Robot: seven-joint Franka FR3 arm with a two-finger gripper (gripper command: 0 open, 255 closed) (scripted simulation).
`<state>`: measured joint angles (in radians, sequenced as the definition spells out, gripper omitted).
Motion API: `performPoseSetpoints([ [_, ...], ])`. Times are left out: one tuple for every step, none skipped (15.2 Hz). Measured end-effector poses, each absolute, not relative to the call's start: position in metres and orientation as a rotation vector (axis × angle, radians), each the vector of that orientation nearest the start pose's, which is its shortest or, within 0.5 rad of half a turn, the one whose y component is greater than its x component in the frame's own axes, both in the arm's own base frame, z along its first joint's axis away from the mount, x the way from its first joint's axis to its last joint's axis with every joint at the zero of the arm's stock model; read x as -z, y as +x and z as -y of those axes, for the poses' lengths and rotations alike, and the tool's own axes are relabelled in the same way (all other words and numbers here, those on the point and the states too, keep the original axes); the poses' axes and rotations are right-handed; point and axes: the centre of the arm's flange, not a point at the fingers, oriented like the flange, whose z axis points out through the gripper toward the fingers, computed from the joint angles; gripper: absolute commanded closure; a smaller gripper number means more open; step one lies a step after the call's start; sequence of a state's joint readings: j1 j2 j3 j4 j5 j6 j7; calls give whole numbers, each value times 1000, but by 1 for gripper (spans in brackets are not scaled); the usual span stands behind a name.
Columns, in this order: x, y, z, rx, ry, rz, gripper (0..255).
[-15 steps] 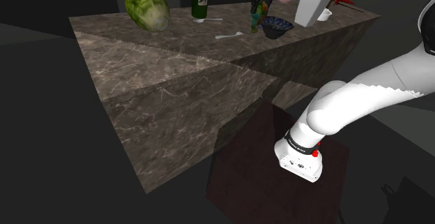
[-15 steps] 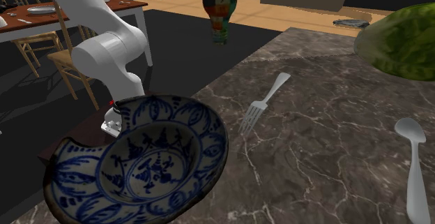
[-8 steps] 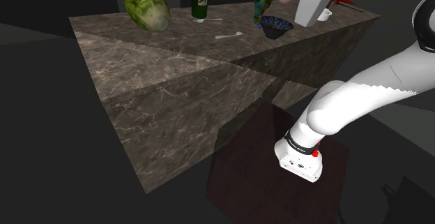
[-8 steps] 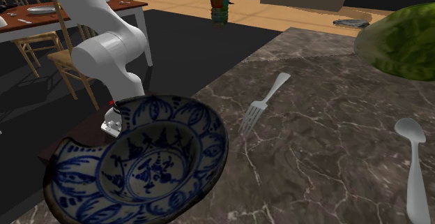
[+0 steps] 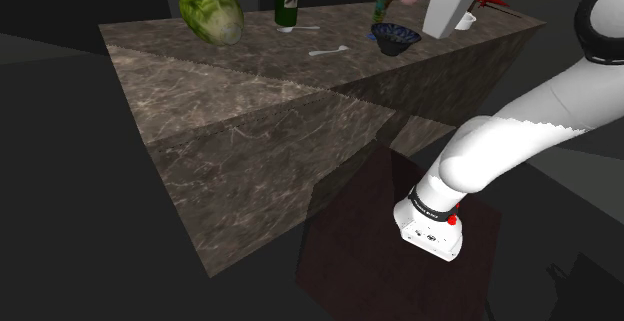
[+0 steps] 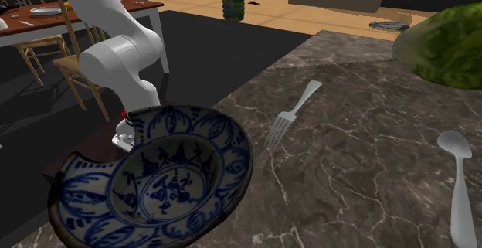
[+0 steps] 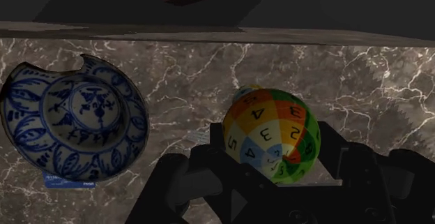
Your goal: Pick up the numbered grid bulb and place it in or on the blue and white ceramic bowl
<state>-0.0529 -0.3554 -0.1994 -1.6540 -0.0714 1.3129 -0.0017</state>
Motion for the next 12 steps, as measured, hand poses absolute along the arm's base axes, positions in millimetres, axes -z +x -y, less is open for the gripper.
performPoseSetpoints([
  [-732,385,146,11,-3116,-403,255],
  [-735,385,161,11,-3116,-404,255],
  [-736,386,174,11,-3116,-404,255],
  [-739,388,189,11,-3116,-405,255],
  [-739,388,201,11,-3116,-404,255],
  [-739,387,213,11,-3116,-404,255],
  [-739,389,226,11,-3116,-404,255],
  [-740,391,239,11,-3115,-404,255],
  [-744,391,252,10,-3115,-404,255],
  [-744,389,267,11,-3115,-405,255],
  [-747,390,277,11,-3115,-405,255],
  [-750,389,289,11,-3115,-405,255],
])
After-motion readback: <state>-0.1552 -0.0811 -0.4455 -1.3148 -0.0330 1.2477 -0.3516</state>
